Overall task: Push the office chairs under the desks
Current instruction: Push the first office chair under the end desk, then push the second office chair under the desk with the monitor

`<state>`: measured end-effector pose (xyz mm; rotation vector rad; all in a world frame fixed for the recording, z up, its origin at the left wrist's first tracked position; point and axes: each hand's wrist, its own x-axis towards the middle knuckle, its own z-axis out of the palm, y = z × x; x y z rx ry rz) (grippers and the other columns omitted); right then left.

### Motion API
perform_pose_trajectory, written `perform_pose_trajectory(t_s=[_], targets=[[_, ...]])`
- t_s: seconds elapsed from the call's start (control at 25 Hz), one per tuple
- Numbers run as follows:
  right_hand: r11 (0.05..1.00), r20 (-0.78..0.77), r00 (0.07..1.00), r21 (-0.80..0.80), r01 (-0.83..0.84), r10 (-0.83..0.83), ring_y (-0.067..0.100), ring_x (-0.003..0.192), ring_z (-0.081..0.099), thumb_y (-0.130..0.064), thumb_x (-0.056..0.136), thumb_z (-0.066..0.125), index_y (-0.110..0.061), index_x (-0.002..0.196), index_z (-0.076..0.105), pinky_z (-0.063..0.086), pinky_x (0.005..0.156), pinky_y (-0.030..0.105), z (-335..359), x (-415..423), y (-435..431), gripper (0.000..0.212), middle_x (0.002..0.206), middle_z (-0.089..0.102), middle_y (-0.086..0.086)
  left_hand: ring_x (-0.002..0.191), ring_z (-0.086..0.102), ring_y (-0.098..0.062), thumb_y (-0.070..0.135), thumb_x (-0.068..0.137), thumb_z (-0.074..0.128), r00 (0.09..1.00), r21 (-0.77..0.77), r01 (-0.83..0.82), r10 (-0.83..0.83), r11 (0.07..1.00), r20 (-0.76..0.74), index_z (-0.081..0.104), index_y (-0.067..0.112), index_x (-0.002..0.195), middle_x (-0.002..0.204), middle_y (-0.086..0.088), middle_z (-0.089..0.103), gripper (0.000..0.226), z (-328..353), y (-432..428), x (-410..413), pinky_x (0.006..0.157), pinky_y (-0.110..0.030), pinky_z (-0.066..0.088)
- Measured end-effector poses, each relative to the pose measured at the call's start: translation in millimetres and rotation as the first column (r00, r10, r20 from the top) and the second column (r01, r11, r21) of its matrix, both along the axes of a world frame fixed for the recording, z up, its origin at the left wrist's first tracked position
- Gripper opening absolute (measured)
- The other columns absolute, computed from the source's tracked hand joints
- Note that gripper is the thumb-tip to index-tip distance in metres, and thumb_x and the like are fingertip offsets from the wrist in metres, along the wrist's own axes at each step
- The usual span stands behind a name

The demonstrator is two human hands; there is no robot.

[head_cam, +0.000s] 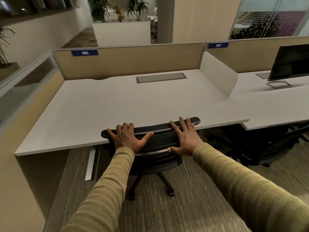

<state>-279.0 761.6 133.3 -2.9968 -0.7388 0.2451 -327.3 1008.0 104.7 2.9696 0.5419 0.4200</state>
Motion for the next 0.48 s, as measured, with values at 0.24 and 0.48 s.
perform_pose_trajectory(t_s=[0.24, 0.48], targets=[[0.993, 0.063, 0.995, 0.08, -0.087, 0.082, 0.033, 0.15, -0.018, -0.064, 0.086, 0.06, -0.032, 0.155, -0.019, -0.004, 0.123, 0.049, -4, 3, -62, 0.109, 0.164, -0.02, 0.013, 0.126, 0.043, -0.029, 0.081, 0.077, 0.029, 0.998, -0.068, 0.053, -0.051, 0.996, 0.036, 0.056, 0.022, 0.124, 0.127, -0.005, 0.053, 0.08, 0, -88, 13, 0.114, -0.072, 0.011], [0.995, 0.097, 0.994, 0.085, -0.052, 0.044, 0.034, 0.15, -0.02, -0.063, 0.088, 0.058, -0.031, 0.154, -0.022, -0.006, 0.123, 0.049, 1, 20, -223, 0.109, 0.163, -0.023, 0.013, 0.142, 0.028, -0.03, 0.075, 0.08, 0.027, 0.978, -0.059, 0.203, -0.2, 0.977, 0.051, 0.048, 0.025, 0.137, 0.145, -0.007, 0.042, 0.079, 1, -292, 62, 0.115, -0.072, 0.001]])
